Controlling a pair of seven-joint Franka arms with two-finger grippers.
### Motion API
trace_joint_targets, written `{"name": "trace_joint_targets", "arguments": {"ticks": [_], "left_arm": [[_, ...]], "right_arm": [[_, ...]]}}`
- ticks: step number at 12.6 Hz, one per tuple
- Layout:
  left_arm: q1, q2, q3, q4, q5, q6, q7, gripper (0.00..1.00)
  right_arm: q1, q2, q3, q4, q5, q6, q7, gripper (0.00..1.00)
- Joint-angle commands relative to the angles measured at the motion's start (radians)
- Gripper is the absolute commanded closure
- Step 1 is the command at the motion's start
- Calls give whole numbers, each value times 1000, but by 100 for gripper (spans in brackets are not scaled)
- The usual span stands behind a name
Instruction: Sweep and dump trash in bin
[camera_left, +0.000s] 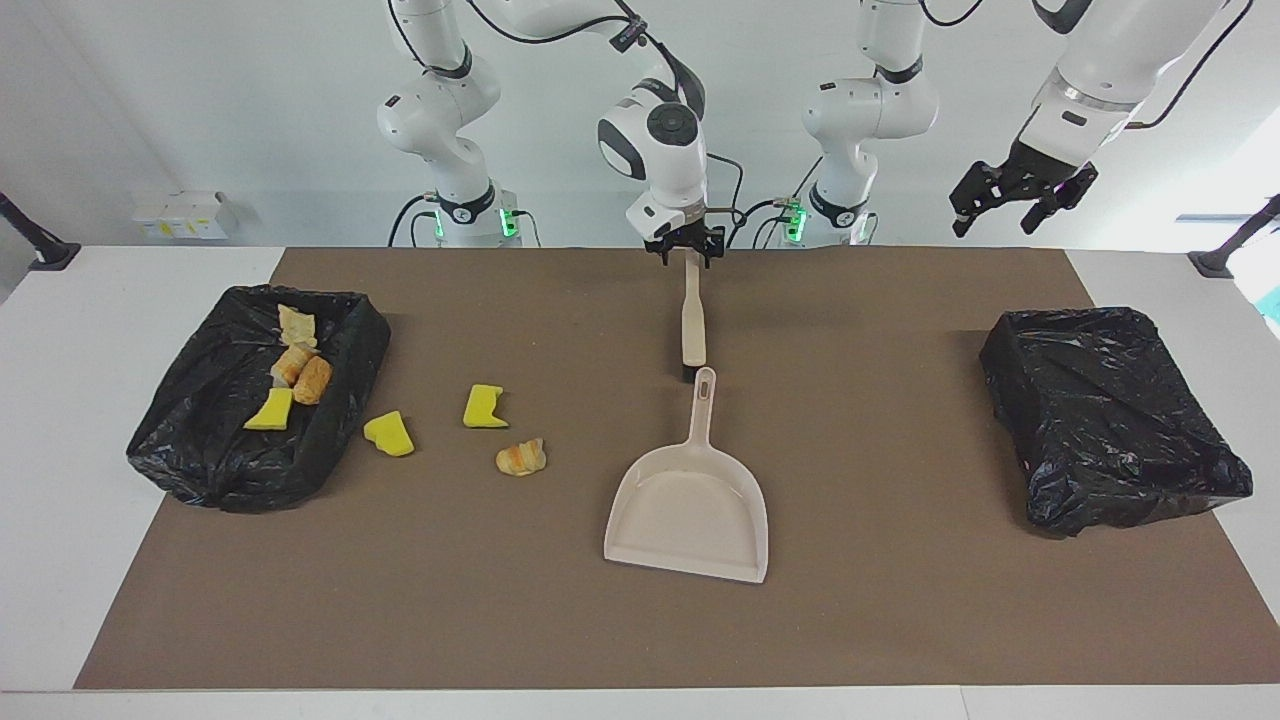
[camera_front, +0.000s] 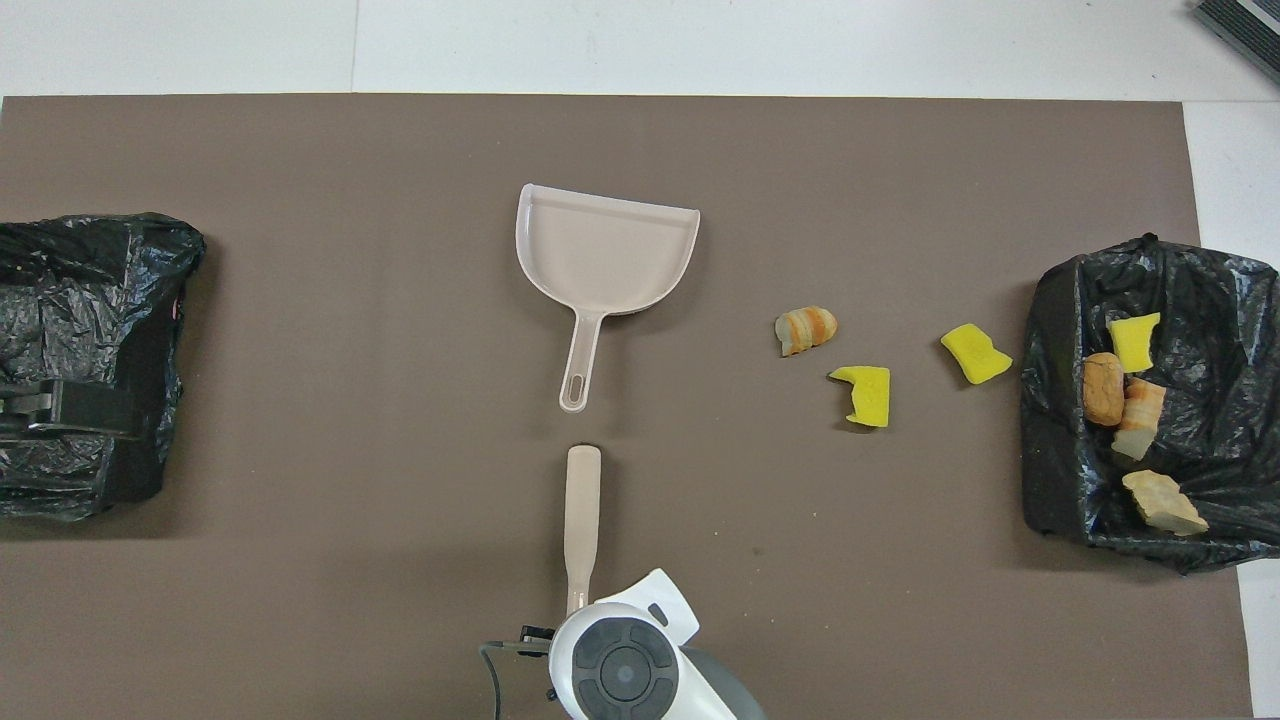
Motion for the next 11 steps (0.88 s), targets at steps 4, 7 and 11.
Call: {"name": "trace_joint_targets", "arguments": {"ticks": [4, 7, 11], "left_arm": [[6, 3, -3, 15, 16, -13, 0, 0], [6, 3, -3, 15, 16, -13, 0, 0], [7, 3, -3, 15, 16, -13, 0, 0]], "right_arm": [[15, 12, -2, -3, 1, 58, -43, 92], [6, 20, -5, 30, 1, 14, -79, 100], [-71, -55, -18, 93, -1, -205, -66, 100]]}}
